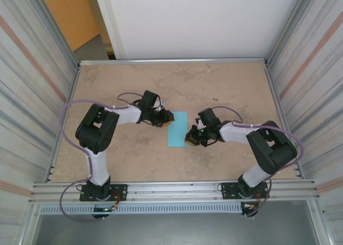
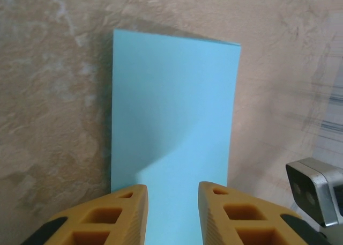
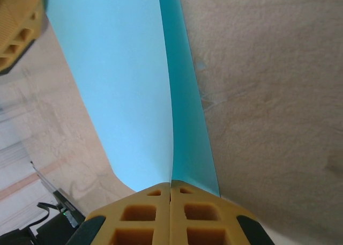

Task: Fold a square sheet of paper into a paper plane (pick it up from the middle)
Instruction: Fold the triangle a second time at the center of the table.

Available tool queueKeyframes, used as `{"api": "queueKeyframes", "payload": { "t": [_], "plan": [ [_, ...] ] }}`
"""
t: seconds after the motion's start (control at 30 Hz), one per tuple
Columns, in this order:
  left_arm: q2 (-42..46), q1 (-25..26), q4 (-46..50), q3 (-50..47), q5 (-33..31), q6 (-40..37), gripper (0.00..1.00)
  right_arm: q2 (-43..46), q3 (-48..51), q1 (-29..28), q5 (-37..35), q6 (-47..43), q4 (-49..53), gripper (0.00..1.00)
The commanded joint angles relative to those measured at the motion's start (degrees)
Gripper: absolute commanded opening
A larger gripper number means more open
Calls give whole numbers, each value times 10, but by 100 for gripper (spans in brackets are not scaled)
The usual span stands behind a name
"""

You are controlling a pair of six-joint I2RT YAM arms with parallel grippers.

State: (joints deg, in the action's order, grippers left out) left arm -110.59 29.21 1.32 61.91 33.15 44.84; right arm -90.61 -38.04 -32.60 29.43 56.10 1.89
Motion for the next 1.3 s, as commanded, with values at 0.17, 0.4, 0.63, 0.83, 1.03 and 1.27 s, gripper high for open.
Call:
{"api": "queueKeyframes", "payload": {
  "t": [0.17,0.4,0.63,0.83,1.03,1.27],
  "plan": [
    [-21,-1,35,34,4,-31,30,22,-25,8,11,-22,49,1],
    [-43,-1,58,39,-2,-23,28,14,-45,7,22,-33,47,1],
    [-49,-2,66,42,-5,-17,28,-13,-74,5,26,-40,31,1],
    [-47,-1,66,38,-3,-16,28,-55,-105,-7,30,-34,10,2],
    [-49,-3,67,33,-3,-15,28,-91,-123,-16,21,-29,-4,1],
    [-50,-3,64,31,-2,-12,28,-120,-139,-22,2,-18,-21,1]
  ]
}}
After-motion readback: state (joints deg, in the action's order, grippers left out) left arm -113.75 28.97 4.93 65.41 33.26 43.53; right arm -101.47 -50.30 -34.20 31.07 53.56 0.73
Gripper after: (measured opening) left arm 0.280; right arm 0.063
